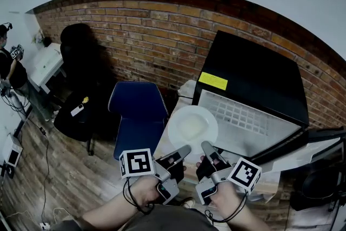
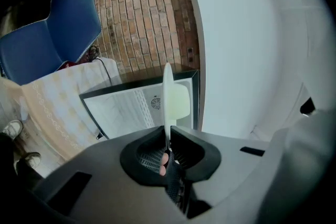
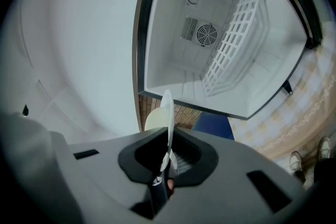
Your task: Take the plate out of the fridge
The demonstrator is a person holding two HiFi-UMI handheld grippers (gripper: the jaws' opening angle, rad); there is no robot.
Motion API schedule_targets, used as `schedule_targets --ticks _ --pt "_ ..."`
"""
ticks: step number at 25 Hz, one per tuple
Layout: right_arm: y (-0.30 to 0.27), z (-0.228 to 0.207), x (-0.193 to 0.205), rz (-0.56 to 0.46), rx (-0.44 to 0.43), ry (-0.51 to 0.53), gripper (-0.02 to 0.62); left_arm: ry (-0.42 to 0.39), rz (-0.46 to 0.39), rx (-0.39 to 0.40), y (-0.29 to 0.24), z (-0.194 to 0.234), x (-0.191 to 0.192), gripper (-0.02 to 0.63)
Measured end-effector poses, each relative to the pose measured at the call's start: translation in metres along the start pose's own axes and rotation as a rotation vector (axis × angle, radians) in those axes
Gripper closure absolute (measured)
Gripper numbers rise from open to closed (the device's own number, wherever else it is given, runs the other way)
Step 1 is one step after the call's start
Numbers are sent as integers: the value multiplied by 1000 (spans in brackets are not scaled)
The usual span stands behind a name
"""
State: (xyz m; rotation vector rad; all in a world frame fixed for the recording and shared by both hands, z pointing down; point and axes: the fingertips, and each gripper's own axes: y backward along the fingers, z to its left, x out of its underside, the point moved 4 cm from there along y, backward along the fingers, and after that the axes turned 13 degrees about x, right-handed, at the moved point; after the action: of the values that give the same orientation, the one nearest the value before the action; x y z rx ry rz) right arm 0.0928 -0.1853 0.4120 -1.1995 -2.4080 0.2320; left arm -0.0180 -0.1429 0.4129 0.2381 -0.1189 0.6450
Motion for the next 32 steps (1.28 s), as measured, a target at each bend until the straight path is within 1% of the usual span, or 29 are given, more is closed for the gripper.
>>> schedule_targets --ticks 12,18,20,23,26,29,32 --pt "-35 21 50 141 -33 40 555 -29 -132 -30 62 0 -21 566" --pt "-48 22 80 208 -30 37 557 -18 -189 -54 93 8 -24 566" --pt "-52 19 88 227 -18 53 557 -14 -206 -61 103 12 -23 566" --pt "-57 16 99 259 -11 56 558 4 -238 -64 115 18 -23 568" --pt "-63 12 108 285 -7 47 558 19 -259 -68 123 25 -22 568" --pt "-69 3 115 313 2 11 561 16 -266 -77 129 35 -22 571" --pt "-72 -3 122 335 6 -16 561 42 -272 -84 134 43 -17 571"
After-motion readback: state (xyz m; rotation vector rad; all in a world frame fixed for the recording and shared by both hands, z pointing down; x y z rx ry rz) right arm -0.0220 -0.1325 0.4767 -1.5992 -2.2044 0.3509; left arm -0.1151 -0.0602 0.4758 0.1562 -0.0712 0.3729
